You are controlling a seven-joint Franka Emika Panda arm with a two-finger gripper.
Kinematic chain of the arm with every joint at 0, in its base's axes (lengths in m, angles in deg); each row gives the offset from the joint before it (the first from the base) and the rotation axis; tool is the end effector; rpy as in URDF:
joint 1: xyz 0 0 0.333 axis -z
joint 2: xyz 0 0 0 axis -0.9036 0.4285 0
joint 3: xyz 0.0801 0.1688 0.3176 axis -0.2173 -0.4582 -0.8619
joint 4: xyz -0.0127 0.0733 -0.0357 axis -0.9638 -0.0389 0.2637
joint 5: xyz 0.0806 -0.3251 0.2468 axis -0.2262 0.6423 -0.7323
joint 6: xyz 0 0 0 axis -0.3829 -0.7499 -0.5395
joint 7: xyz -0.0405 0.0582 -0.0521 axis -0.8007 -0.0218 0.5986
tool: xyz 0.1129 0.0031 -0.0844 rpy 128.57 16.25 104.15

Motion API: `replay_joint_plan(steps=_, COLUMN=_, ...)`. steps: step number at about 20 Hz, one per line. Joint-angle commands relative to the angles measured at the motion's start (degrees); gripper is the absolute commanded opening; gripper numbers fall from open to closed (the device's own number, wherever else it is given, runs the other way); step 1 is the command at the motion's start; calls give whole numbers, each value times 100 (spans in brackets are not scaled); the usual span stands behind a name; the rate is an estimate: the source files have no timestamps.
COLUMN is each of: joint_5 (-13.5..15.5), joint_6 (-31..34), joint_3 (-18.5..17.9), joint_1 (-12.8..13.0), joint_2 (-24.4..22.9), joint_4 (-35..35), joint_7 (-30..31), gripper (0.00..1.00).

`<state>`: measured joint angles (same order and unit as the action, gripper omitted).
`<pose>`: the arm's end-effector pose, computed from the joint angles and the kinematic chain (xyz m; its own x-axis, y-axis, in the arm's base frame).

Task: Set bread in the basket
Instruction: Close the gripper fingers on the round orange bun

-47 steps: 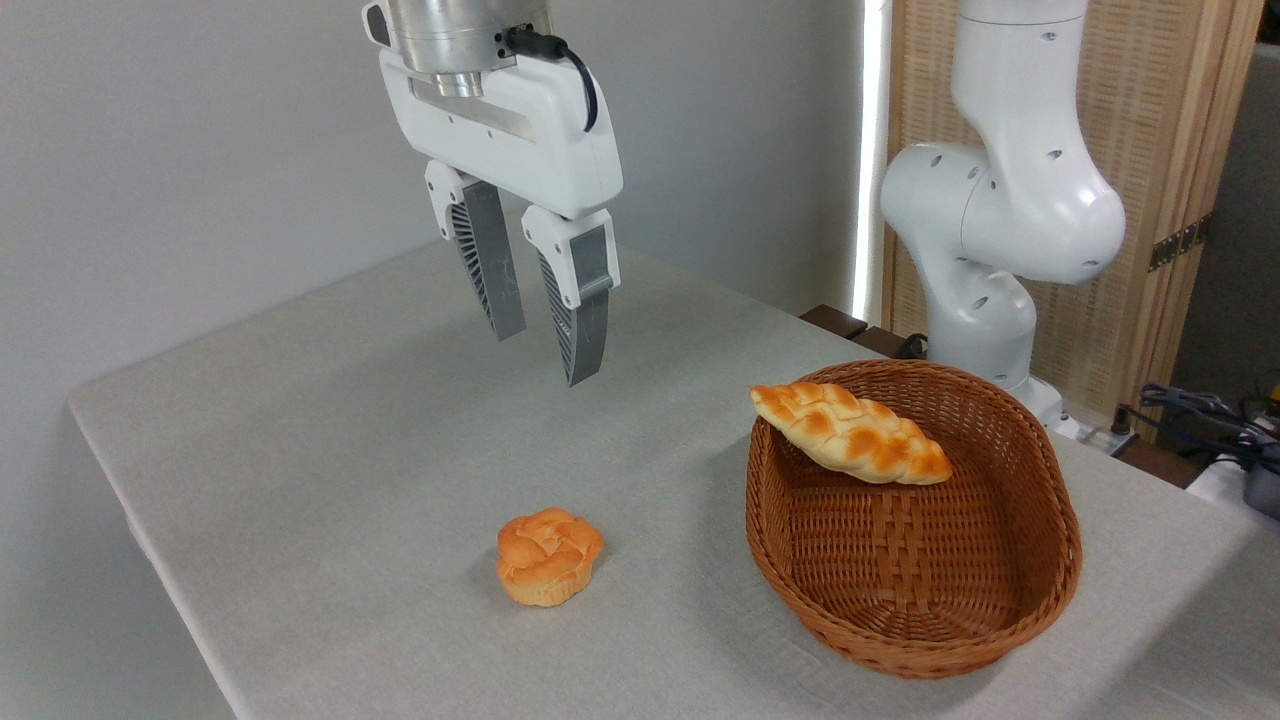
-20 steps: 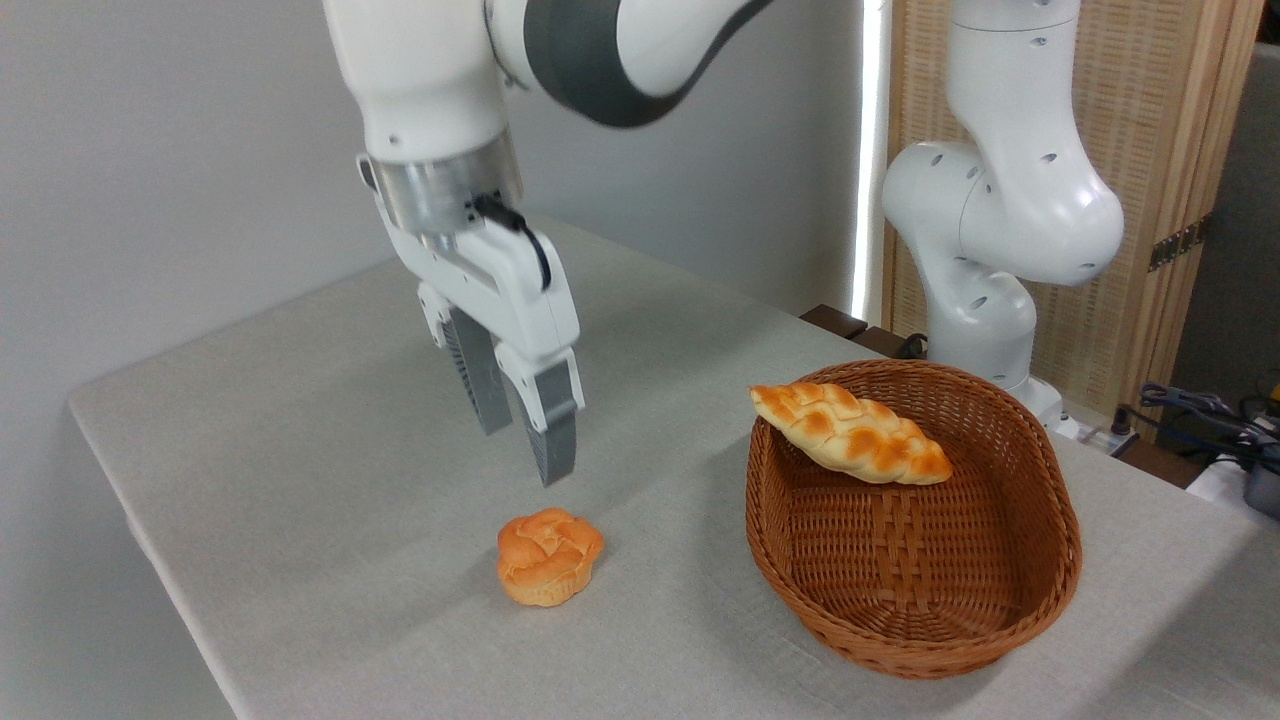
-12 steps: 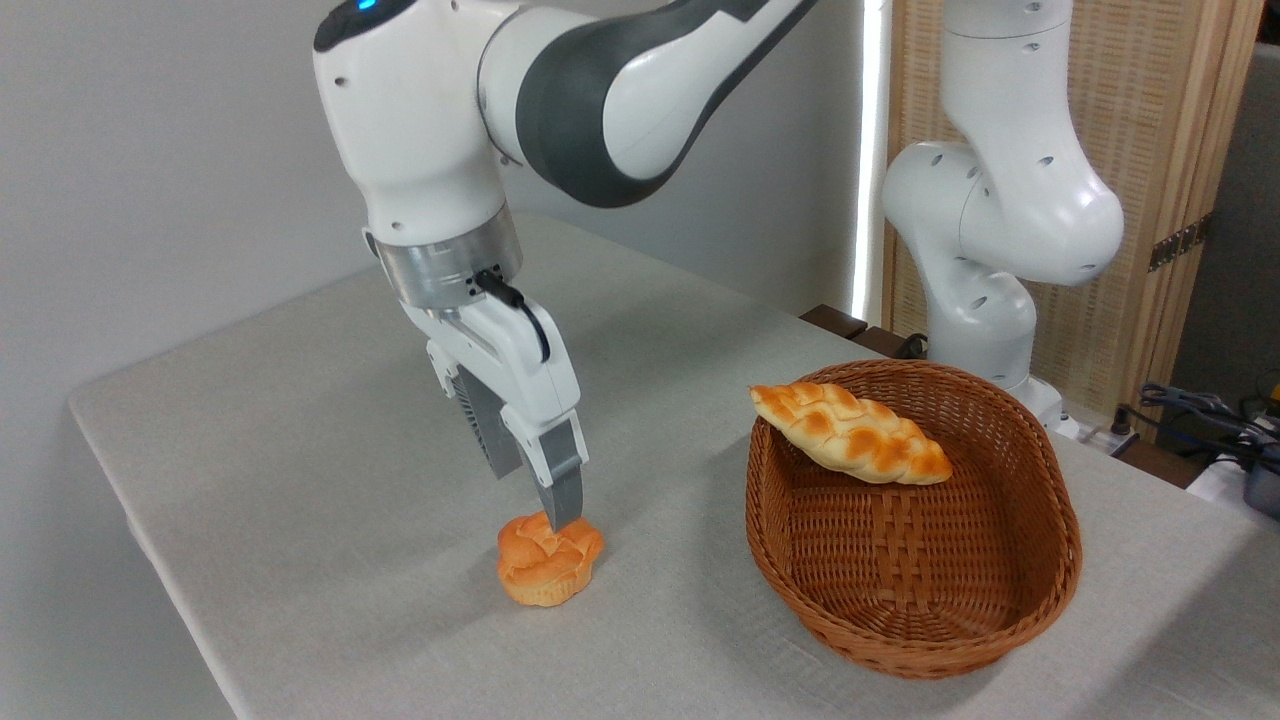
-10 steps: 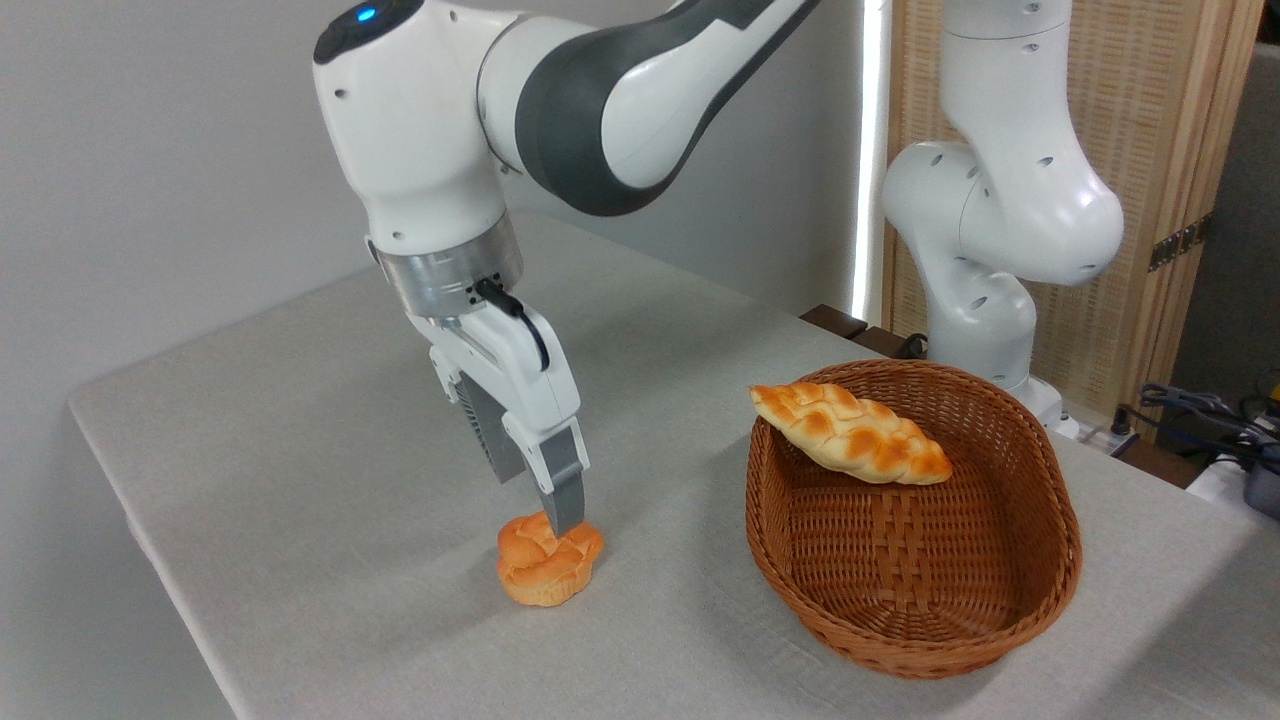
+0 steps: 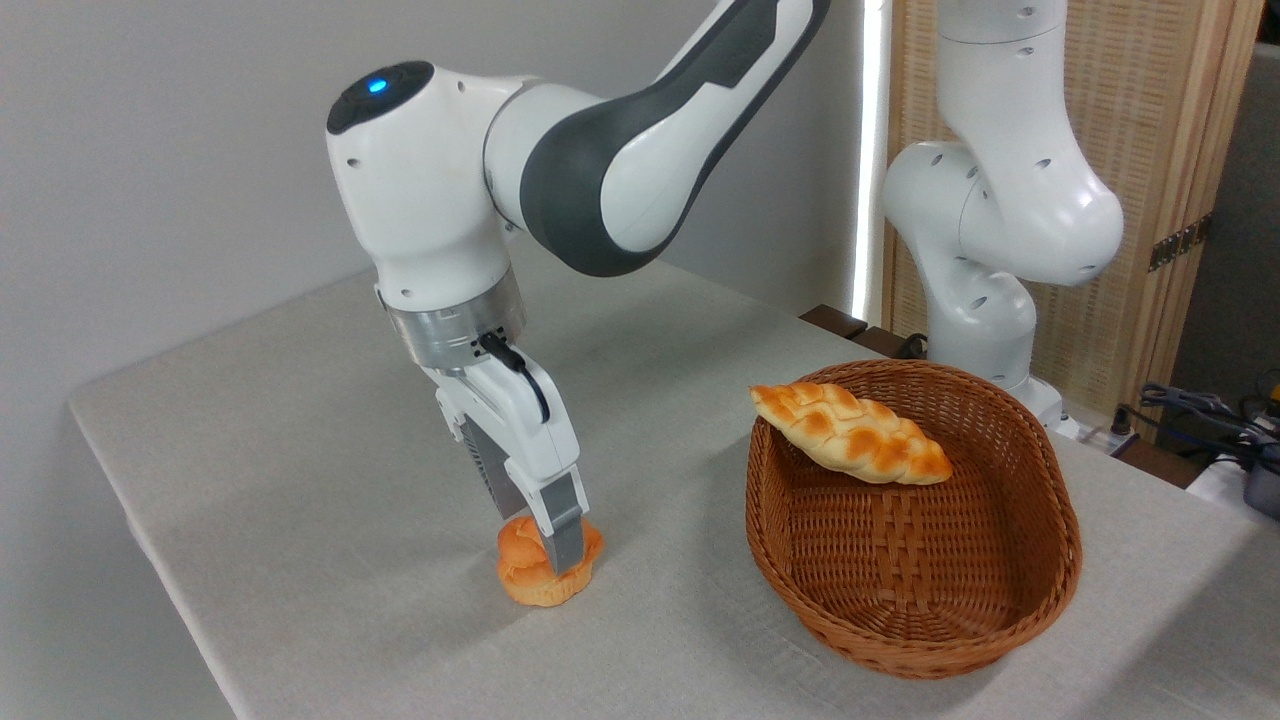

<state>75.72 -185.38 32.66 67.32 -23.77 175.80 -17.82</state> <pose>0.6052 -0.0432 0.4435 0.6568 -0.7529 -0.0423 -0.7506 -0.6581 0.0586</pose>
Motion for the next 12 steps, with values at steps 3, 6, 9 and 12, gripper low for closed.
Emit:
replay_joint_plan(steps=3, joint_5=-81, joint_6=-139, joint_3=-28, joint_1=30, joint_2=6, joint_4=118, joint_7=-112, gripper=100)
replay_joint_plan(steps=6, joint_5=-81, joint_6=-147, joint_3=-28, joint_1=38, joint_2=32, joint_4=162, joint_7=-112, gripper=100)
replay_joint_plan(steps=9, joint_5=-81, joint_6=-305, joint_3=-37, joint_1=38, joint_2=32, joint_4=241, joint_7=-112, gripper=99)
replay_joint_plan(steps=12, joint_5=-81, joint_6=-341, joint_3=-28, joint_1=38, joint_2=41, joint_4=250, joint_7=-112, gripper=70)
